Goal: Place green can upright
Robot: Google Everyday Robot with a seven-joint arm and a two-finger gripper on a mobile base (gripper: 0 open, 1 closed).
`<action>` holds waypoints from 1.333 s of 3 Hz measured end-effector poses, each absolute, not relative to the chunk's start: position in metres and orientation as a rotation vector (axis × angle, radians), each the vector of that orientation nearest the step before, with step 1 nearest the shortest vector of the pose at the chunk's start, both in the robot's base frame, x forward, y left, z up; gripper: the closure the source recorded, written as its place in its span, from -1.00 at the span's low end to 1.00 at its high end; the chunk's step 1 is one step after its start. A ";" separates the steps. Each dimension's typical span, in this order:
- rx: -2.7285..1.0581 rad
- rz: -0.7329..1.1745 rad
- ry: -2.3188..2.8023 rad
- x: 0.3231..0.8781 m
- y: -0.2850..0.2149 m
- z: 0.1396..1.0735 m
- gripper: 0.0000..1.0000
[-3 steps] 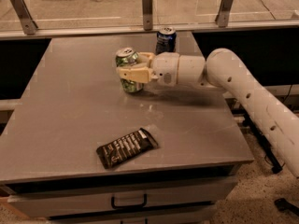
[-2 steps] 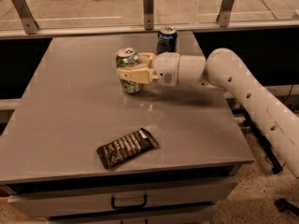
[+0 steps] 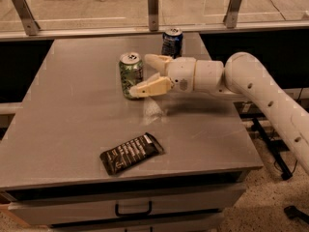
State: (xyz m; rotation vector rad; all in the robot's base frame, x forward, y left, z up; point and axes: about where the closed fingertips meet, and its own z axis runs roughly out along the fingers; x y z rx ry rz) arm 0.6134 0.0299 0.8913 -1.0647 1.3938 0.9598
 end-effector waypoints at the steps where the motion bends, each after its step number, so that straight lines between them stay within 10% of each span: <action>1: -1.078 0.855 1.417 0.609 -0.016 0.913 -1.00; 4: -1.181 0.361 1.483 0.606 -0.167 1.056 -1.00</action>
Offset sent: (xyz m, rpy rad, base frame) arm 0.0002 -0.2223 0.1555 -0.3646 -0.2513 -0.3069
